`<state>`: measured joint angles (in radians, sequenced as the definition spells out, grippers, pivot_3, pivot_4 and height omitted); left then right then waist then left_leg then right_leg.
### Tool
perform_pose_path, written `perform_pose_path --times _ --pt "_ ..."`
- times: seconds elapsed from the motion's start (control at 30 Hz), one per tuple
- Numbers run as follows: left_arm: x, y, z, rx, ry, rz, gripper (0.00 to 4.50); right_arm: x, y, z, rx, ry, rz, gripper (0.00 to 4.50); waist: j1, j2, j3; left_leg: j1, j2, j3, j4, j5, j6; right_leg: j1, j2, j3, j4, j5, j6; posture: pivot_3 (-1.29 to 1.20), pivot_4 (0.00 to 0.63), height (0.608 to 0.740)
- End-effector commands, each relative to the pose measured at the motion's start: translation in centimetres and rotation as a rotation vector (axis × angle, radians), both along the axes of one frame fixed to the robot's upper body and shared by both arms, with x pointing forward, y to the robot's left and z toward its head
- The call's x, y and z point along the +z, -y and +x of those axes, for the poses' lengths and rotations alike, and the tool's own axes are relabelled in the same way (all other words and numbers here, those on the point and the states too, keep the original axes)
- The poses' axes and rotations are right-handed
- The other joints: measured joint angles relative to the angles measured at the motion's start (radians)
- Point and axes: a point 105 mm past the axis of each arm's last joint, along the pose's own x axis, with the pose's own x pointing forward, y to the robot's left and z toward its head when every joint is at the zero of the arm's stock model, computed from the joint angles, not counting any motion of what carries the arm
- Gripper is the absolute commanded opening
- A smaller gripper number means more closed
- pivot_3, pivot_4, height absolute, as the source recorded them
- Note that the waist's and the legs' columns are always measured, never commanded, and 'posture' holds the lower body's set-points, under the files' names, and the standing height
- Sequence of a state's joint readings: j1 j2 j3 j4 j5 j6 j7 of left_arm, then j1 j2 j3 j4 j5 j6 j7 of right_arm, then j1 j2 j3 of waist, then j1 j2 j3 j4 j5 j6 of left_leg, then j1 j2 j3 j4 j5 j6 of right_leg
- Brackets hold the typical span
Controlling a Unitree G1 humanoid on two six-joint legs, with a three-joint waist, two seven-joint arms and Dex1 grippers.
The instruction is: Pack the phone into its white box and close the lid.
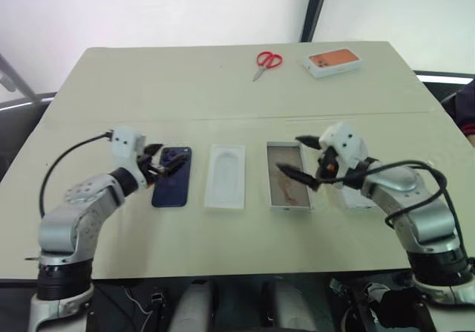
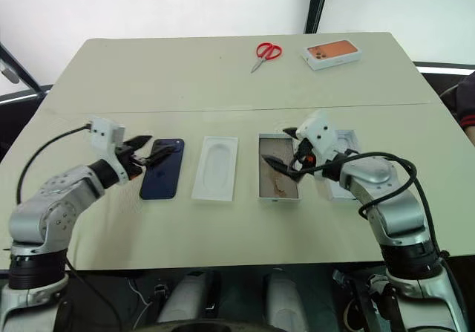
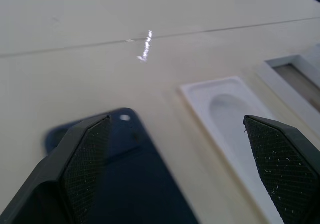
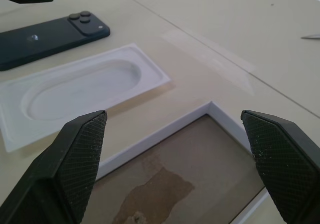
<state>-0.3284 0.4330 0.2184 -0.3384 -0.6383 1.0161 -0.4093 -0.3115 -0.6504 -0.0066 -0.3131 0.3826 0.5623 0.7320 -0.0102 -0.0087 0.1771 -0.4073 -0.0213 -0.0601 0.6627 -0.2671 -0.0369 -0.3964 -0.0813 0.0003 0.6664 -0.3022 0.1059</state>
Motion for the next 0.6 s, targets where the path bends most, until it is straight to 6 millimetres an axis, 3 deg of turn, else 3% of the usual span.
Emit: perform_pose_path --times 0.03,0.13,0.27,0.6 --pt "0.4 1.5 -0.1 -0.026 -0.126 0.019 4.44 1.6 0.3 -0.5 0.007 0.062 -0.012 4.50 -0.002 0.000 0.000 0.000 0.000 0.000 0.000 0.000 0.000 0.000 0.000 0.000 0.000 0.000 0.000 0.00 0.150 0.740" --pt "0.5 2.9 -0.2 -0.065 -0.217 -0.013 4.44 1.6 0.6 -0.8 0.009 0.062 -0.023 4.50 -0.003 0.000 0.000 0.000 0.000 0.000 0.000 0.000 0.001 0.000 0.001 0.000 0.000 0.000 0.000 0.00 0.150 0.740" --pt "-0.8 3.4 -0.3 -0.047 -0.363 0.003 4.44 1.7 1.1 -1.0 0.001 0.063 -0.035 4.50 -0.005 0.000 0.000 0.000 -0.001 0.000 0.000 0.000 0.001 0.000 0.001 0.000 0.000 0.000 0.000 0.00 0.150 0.740" --pt "-2.1 4.1 0.1 0.002 -0.437 -0.017 4.44 1.5 1.1 -1.0 0.000 0.059 -0.047 4.50 0.000 0.000 0.000 0.000 -0.001 0.000 0.000 0.000 0.000 0.000 0.000 0.000 0.000 0.000 0.000 0.00 0.150 0.740"
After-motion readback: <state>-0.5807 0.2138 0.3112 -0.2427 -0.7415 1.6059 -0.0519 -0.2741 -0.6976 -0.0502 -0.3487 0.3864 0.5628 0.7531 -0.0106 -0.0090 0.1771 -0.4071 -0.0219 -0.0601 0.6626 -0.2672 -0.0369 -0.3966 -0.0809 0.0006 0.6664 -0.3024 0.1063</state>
